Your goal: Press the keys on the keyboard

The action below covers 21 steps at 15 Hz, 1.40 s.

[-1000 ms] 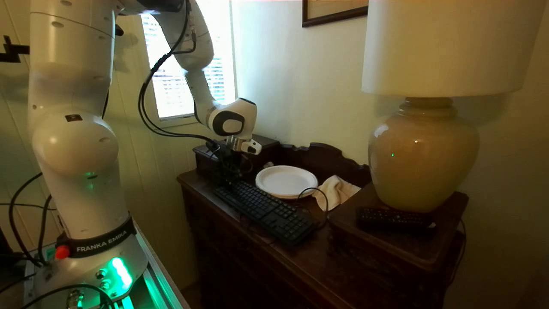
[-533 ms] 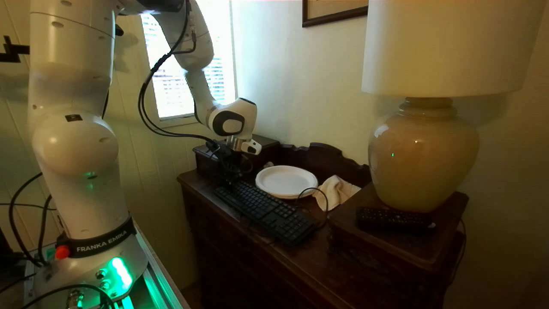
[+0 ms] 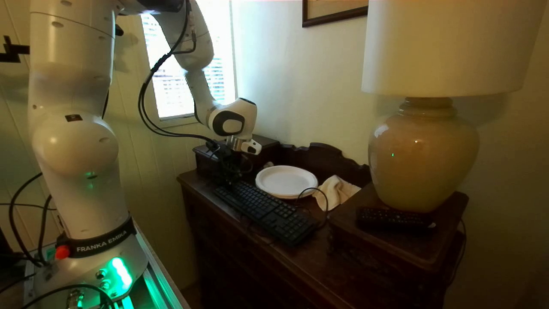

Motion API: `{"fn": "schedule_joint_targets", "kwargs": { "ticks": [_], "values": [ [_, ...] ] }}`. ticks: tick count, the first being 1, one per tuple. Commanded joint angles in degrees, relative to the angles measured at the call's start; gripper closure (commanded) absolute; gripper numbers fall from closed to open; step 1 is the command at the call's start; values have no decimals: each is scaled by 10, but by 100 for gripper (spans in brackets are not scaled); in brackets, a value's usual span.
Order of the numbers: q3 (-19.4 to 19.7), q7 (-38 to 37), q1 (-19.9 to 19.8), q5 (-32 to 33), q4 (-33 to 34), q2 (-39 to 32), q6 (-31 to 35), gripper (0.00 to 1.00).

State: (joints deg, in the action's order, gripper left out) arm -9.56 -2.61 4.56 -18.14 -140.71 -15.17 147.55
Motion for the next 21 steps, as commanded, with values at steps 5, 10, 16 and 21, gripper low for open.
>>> {"fn": "schedule_joint_targets", "kwargs": {
  "ticks": [5, 10, 16, 21],
  "values": [
    [-2, 10, -6, -15, 9, -16, -6, 100],
    [-4, 10, -4, -13, -7, 19, -18, 100],
    [23, -4, -10, 17, -51, 103, -18, 100],
    [76, -19, -32, 63, -101, 168, -38, 100]
  ]
}}
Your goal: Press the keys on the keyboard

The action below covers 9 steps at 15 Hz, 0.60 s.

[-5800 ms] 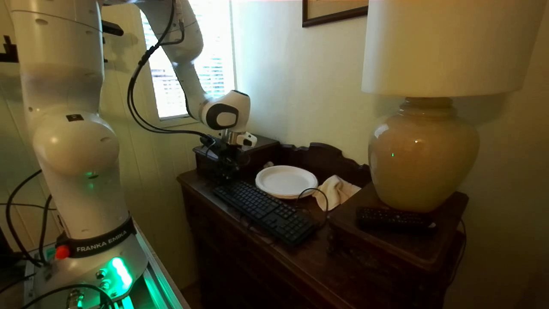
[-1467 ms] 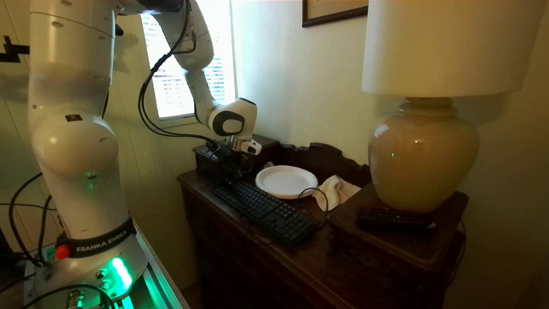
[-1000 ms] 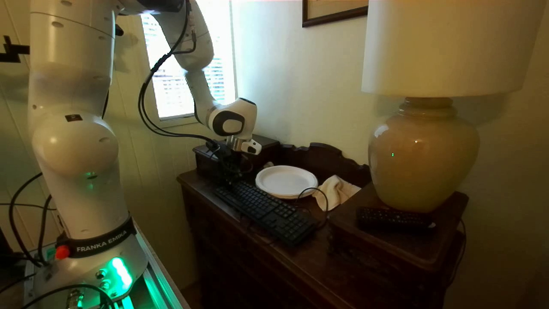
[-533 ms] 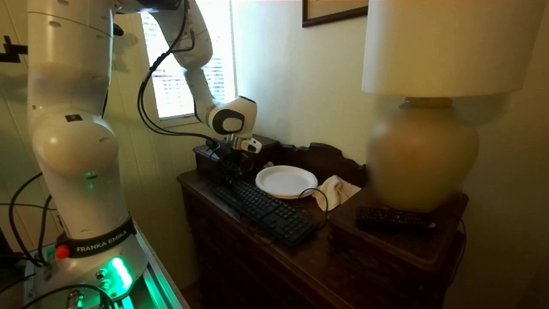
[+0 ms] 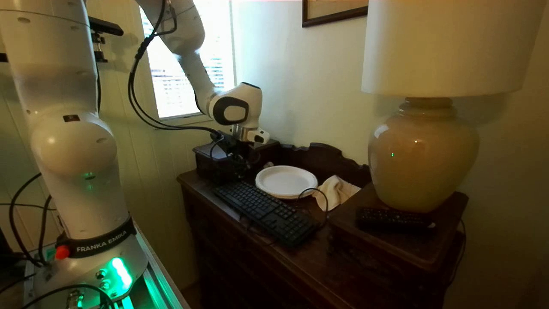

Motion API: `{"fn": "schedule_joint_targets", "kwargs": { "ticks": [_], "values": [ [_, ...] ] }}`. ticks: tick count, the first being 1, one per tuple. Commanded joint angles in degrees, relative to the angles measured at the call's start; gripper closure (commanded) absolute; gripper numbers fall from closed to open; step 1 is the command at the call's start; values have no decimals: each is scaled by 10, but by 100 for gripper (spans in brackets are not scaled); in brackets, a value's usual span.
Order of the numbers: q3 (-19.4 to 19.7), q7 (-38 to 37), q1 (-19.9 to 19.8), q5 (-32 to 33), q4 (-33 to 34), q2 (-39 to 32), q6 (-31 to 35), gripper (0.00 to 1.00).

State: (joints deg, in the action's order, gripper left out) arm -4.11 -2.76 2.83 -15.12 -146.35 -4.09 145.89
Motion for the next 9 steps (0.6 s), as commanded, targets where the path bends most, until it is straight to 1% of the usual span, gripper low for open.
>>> {"fn": "schedule_joint_targets", "kwargs": {
  "ticks": [1, 5, 7, 8, 9],
  "values": [
    [33, -23, -22, 50, -53, 66, -23, 100],
    [72, -57, -59, 135, -76, 97, -32, 100],
    [89, -60, -80, 167, -79, 102, -28, 100],
    [94, -59, -87, 179, -78, 100, -26, 100],
    [87, -42, -76, 148, -63, 77, -22, 100]
  ]
}}
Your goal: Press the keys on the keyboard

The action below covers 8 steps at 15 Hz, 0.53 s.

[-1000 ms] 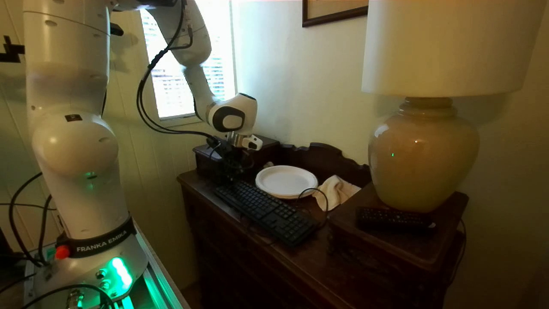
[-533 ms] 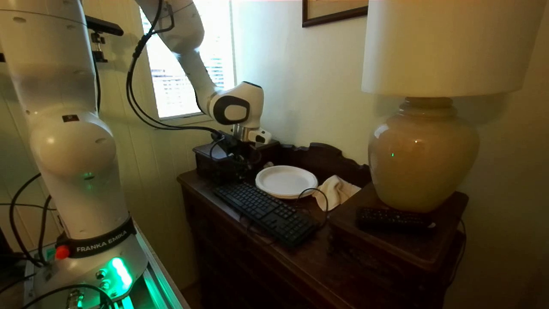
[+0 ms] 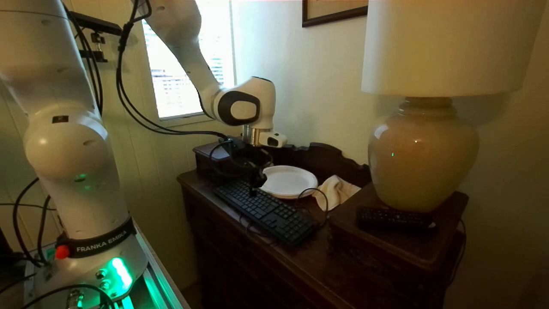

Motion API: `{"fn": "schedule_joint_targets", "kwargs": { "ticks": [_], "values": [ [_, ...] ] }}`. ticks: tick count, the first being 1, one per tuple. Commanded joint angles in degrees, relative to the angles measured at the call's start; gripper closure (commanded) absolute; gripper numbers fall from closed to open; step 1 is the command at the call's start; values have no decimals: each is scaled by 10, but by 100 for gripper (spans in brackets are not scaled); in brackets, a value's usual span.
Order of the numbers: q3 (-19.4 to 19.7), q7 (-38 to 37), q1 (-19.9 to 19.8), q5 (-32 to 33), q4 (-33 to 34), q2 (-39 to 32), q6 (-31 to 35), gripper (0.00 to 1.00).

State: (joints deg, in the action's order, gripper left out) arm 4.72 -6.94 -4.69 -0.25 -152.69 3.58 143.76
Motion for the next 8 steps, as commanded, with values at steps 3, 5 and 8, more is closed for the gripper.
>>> {"fn": "schedule_joint_targets", "kwargs": {
  "ticks": [3, 5, 8],
  "values": [
    [2, 3, -5, 2, 1, -1, -1, 99],
    [-2, 2, -2, 2, 1, -1, -1, 99],
    [1, 17, -3, -6, 8, -16, 14, 100]
  ]
}}
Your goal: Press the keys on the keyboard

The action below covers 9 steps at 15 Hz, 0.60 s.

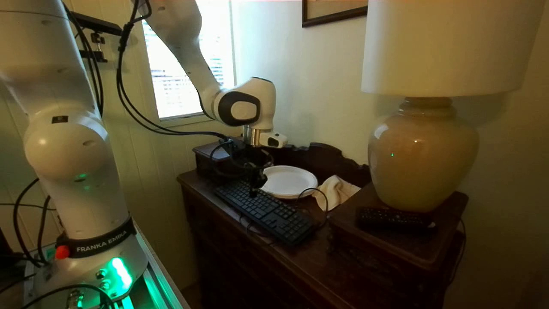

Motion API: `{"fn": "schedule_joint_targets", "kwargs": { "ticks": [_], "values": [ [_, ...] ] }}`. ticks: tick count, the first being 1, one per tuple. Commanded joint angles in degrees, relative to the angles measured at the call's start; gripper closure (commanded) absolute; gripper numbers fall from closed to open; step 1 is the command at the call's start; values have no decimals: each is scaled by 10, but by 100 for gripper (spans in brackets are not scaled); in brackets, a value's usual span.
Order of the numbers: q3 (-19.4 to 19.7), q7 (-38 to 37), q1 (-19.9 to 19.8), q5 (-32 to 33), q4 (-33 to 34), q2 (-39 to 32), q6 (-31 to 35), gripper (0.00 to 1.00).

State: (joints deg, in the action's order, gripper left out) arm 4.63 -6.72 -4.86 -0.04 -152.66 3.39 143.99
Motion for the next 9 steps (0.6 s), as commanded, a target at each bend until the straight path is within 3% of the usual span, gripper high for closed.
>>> {"fn": "schedule_joint_targets", "kwargs": {
  "ticks": [1, 9],
  "values": [
    [5, 21, -4, -9, 13, -22, 15, 100],
    [12, 78, -8, -79, 49, -87, 43, 100]
  ]
}}
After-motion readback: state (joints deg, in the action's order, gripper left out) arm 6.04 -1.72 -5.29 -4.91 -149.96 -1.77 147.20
